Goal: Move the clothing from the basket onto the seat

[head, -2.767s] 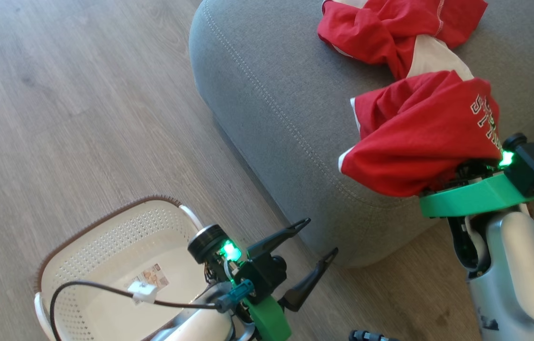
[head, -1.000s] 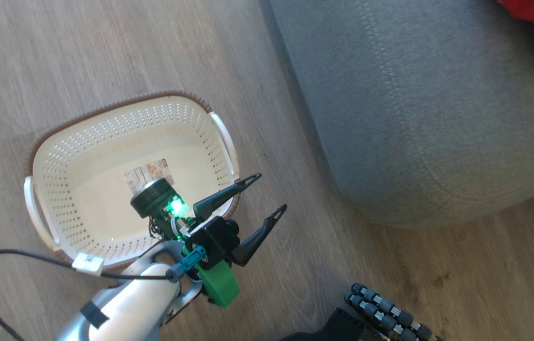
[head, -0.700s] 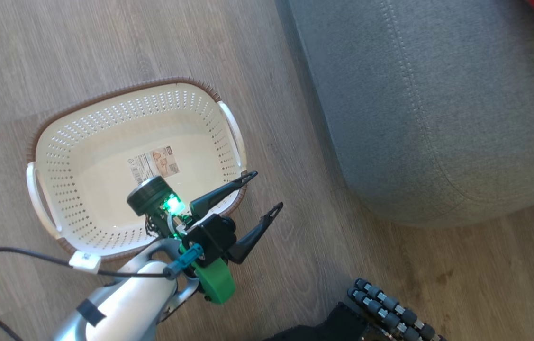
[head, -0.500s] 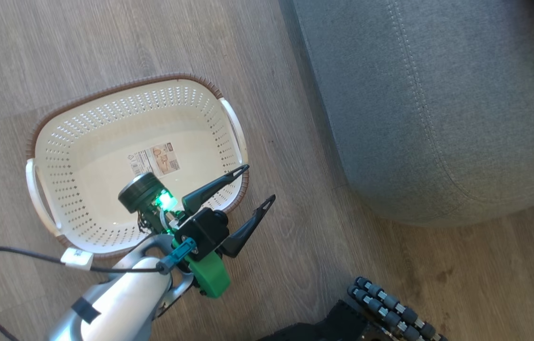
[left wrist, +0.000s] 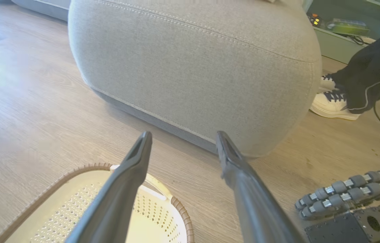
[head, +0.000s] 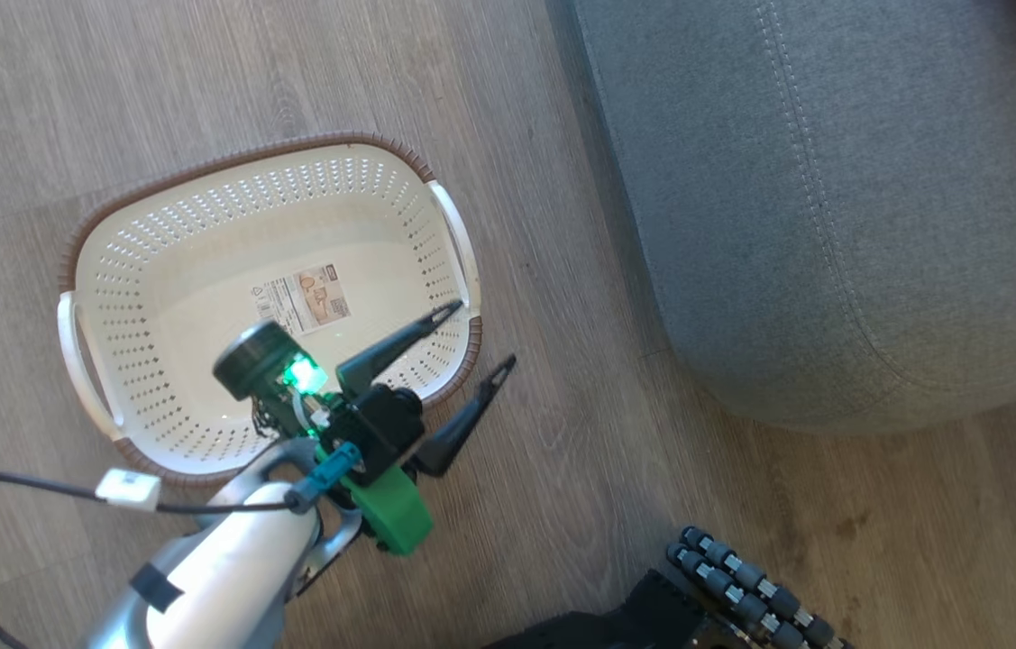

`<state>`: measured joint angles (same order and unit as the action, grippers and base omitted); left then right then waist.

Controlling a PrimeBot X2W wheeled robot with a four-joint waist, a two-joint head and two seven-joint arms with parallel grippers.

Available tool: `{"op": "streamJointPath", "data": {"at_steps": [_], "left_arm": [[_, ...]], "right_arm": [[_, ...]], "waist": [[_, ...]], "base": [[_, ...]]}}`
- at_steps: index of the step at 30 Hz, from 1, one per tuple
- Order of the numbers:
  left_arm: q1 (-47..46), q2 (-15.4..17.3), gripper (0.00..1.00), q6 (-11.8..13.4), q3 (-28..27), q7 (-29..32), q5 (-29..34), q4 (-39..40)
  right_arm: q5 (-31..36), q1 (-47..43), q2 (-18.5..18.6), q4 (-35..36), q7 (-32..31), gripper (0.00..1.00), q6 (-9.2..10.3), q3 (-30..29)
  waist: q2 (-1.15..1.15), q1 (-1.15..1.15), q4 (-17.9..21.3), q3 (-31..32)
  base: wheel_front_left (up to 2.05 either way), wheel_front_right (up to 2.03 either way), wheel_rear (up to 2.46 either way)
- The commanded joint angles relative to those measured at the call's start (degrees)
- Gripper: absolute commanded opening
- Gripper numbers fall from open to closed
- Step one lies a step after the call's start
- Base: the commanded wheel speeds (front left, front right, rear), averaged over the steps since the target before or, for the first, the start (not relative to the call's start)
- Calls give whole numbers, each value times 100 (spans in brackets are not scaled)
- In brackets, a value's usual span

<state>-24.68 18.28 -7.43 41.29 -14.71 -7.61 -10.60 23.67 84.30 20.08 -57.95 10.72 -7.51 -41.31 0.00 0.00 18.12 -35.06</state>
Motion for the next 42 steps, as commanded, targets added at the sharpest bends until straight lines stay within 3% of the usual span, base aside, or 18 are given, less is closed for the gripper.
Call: {"op": "streamJointPath", "data": {"at_steps": [1, 5, 12, 18, 19, 20, 21, 28, 42], "left_arm": [[35, -11, 100, -6, -261, -29, -20, 197], [45, 3, 100, -6, -264, -29, 56, 254], [114, 85, 100, -6, -311, -29, 110, 296], [170, 102, 100, -6, -343, -29, 120, 286], [182, 97, 100, -6, -340, -29, 118, 284], [192, 93, 100, -6, -327, -29, 117, 281], [199, 88, 100, -6, -312, -29, 117, 277], [252, 5, 100, -6, -275, -29, 88, 235], [425, -576, 100, -6, -143, -29, -157, 338]], "right_arm": [[181, 279, 3, 303, 152, 0, 2, -88], [782, 127, -127, 156, -142, 0, 2, -418], [1145, -311, -309, -474, -1399, 0, 2, -882], [1272, -451, -256, -936, -2066, 0, 2, -733], [1270, -439, -248, -1011, -2158, 13, 2, -730], [1277, -428, -235, -1064, -2233, 38, 2, -703], [1282, -405, -223, -1092, -2258, 100, 2, -665], [1261, -334, -211, -1227, -2633, 100, 2, -578], [1134, -57, 63, -1588, -4556, 100, 2, 63]], "waist": [[0, 0, -1, -5], [0, 0, -13, -13], [0, 0, -9, -25], [0, 0, 62, 2], [0, 0, 78, 9], [0, 0, 92, 17], [0, 0, 104, 25], [0, 0, 151, 196], [0, 0, 151, 1123]], "base": [[0, 0, 0], [0, 0, 0], [0, 0, 0], [0, 0, 0], [0, 0, 0], [0, 0, 0], [0, 0, 0], [0, 0, 0], [0, 0, 0]]}}
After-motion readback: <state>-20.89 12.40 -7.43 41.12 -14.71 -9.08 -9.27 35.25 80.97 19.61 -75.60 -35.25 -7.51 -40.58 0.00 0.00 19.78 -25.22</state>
